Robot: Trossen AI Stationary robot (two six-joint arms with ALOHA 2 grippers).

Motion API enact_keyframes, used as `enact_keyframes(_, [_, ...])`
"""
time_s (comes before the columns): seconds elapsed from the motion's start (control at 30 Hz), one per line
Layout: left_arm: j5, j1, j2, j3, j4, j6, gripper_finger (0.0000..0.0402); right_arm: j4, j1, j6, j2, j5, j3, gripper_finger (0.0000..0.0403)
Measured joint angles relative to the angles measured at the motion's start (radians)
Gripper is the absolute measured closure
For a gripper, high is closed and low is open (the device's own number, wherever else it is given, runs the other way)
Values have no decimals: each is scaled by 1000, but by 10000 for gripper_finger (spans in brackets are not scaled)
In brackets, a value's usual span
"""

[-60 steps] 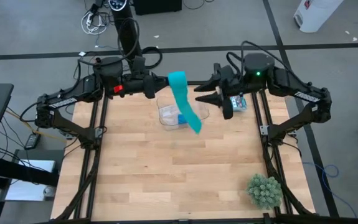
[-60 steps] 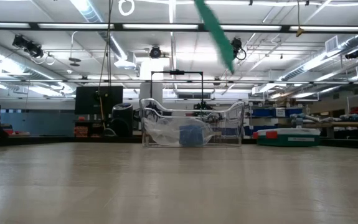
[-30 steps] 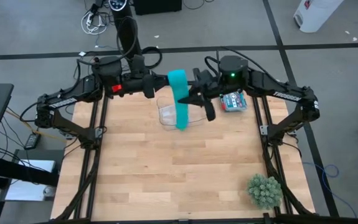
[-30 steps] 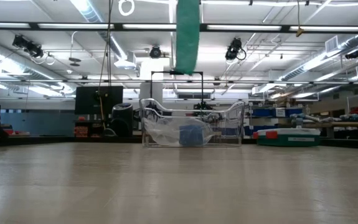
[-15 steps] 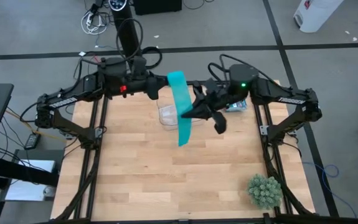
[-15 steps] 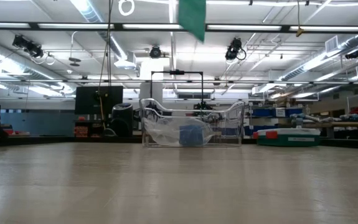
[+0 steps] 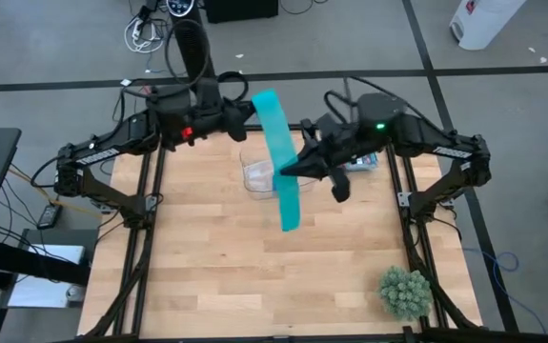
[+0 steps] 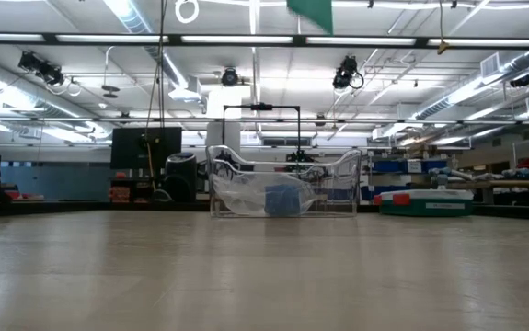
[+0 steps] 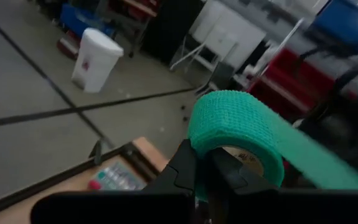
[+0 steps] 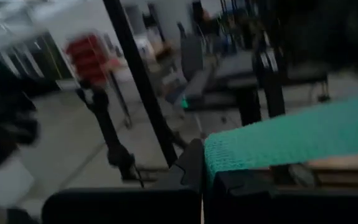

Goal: Roll bandage
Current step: Roll the sky blue bandage

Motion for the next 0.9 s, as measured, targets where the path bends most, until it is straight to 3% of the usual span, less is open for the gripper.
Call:
enact_keyframes(0.17, [10,0,-5,0,64,-16,382,-114,-21,-64,20,-5,-2,403])
enact_keyframes(0.9, [159,-41,-15,-1,83,-112,382,-158,-201,-224,36,-86,-7,394])
